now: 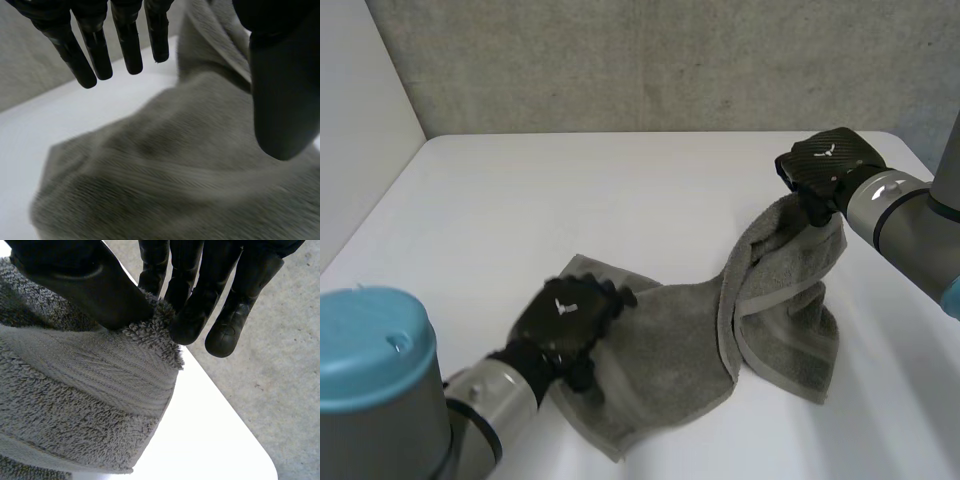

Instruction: Fold the towel.

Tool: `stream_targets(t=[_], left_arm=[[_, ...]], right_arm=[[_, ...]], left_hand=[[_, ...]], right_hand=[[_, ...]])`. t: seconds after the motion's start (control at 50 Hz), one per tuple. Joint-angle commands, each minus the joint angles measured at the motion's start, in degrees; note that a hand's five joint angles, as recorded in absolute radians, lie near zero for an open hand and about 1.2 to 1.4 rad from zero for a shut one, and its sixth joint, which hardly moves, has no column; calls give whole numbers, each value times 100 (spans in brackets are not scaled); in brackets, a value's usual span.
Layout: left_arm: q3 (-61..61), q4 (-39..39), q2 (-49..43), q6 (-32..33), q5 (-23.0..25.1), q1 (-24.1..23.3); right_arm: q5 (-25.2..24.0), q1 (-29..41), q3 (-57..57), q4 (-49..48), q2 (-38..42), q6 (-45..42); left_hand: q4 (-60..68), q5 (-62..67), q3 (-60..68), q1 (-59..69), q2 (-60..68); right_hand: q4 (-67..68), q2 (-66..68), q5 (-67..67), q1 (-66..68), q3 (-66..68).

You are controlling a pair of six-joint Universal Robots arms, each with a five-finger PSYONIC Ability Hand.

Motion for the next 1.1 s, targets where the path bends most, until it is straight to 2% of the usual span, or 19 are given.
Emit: stream_targets(t=[0.02, 0.2, 0.38, 0.6, 0.64, 0.66, 0.7, 0.72, 0.76, 0.84, 0.9, 0.94, 0.96, 1.0, 1.06, 1.1], left_arm=[[-351, 58, -35, 20, -13, -346], [-352, 287, -237, 46, -48, -646], [-264, 313, -519, 73, -48, -663], [-62, 331, -967, 108, -136, -655], [52, 322, -1081, 99, -206, -646], [53, 322, -1081, 99, -206, -646], [114, 322, -1116, 99, -241, -637], [114, 322, -1116, 99, -242, -637], [184, 313, -1055, 108, -276, -602], [316, 322, -896, 108, -373, -584], [439, 322, -448, 108, -514, -514], [562, 305, 33, 134, -549, -112], [562, 305, 35, 134, -549, -110], [763, 278, 568, 265, -540, 397], [879, 278, 826, 380, -532, 655], [1159, 296, 1246, 555, -479, 1101]], right_arm=[[-17, -30, 121, -95, -16, 8], [-17, 5, 226, -112, 2, 8], [-17, 31, 279, -165, 10, 8], [-9, 49, 314, -174, 54, 8], [-9, 58, 314, -174, 54, 0], [-9, 58, 314, -174, 54, 0], [0, 49, 314, -174, 46, 0], [0, 49, 314, -174, 46, 0], [0, 31, 305, -174, 11, 0], [0, -4, 279, -174, -69, 0], [9, -39, 279, -165, -288, 8], [9, -83, 279, -122, -612, 8], [9, -83, 279, -121, -614, 8], [-52, -267, 288, -95, -1050, 17], [-70, -364, 288, -77, -1334, 17], [-131, -478, 253, 36, -1850, 8]], left_hand=[[-608, -1396, -481, -571, -681], [-490, -1279, -363, -453, -563], [-221, -1009, -93, -184, -294], [822, 34, 949, 859, 749], [1658, 869, 1785, 1695, 1585], [1663, 875, 1790, 1700, 1590], [3738, 2950, 3865, 3775, 3665], [3749, 2960, 3876, 3786, 3676], [5540, 4751, 5667, 5577, 5467], [5597, 4809, 5724, 5634, 5524], [5597, 4809, 5724, 5634, 5524], [5597, 4809, 5724, 5634, 5524], [5597, 4809, 5724, 5634, 5524], [5597, 4809, 5724, 5634, 5524], [5597, 4809, 5724, 5634, 5524], [5597, 4809, 5724, 5634, 5524]], right_hand=[[313, 554, 385, 391, 317], [313, 554, 385, 391, 317], [313, 554, 385, 391, 317], [313, 554, 385, 391, 317], [313, 554, 385, 391, 317], [313, 554, 385, 391, 317], [313, 554, 385, 391, 317], [313, 554, 385, 391, 317], [313, 554, 385, 391, 317], [313, 554, 385, 391, 317], [313, 554, 385, 391, 317], [313, 554, 385, 391, 317], [313, 554, 385, 391, 317], [313, 554, 385, 391, 317], [313, 554, 385, 391, 317], [313, 554, 385, 391, 317]])
